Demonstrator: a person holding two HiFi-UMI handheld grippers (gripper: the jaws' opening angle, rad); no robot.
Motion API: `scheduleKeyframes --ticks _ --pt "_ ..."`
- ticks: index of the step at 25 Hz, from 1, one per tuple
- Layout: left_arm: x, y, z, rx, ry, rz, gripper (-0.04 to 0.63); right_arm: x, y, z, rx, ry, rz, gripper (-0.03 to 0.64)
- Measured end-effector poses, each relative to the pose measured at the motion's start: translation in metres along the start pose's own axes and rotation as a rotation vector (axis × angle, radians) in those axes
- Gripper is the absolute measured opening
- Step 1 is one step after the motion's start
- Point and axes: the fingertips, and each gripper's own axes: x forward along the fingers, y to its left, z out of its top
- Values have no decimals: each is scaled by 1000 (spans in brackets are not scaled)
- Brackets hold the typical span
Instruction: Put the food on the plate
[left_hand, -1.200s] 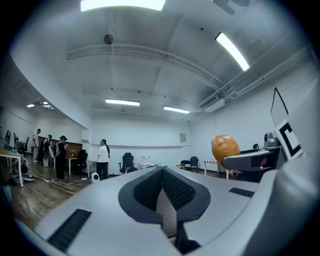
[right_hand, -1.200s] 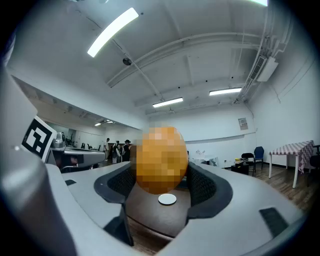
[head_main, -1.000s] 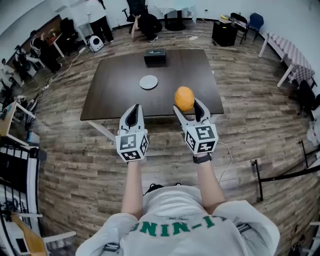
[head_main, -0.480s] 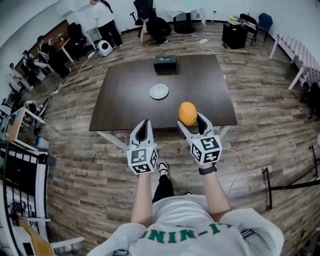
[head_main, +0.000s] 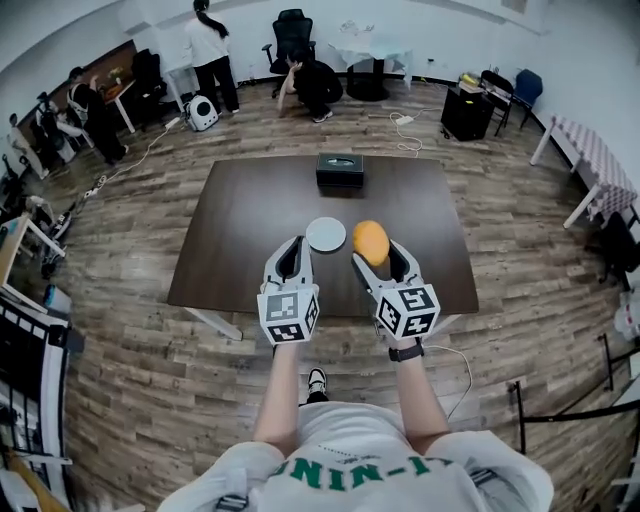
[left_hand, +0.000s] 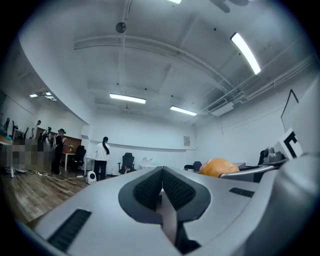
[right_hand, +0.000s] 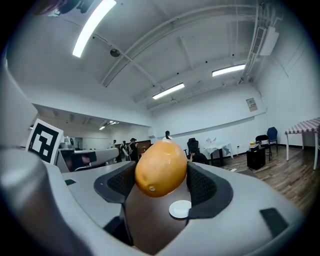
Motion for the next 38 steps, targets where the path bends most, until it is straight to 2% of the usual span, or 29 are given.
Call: scheduleKeyframes --ticks 4,9,13,19,26,33,38 --pt "37 51 -2 -2 5 -10 15 68 10 0 7 22 -4 328" --pt "77 107 -23 9 33 -20 15 141 16 -11 15 46 -6 328" --pt "108 138 -46 -17 64 -34 15 182 15 -29 16 85 -10 328" --pt "169 157 -77 -39 119 -64 15 240 -18 -49 27 142 -21 328" --pt "247 159 -89 -47 139 -69 15 298 -70 -54 46 181 -15 328" --pt "294 172 -130 -111 199 -61 15 338 -100 -95 54 288 1 328" --pt "323 184 -173 -120 269 -60 15 366 -124 -135 77 361 -8 328"
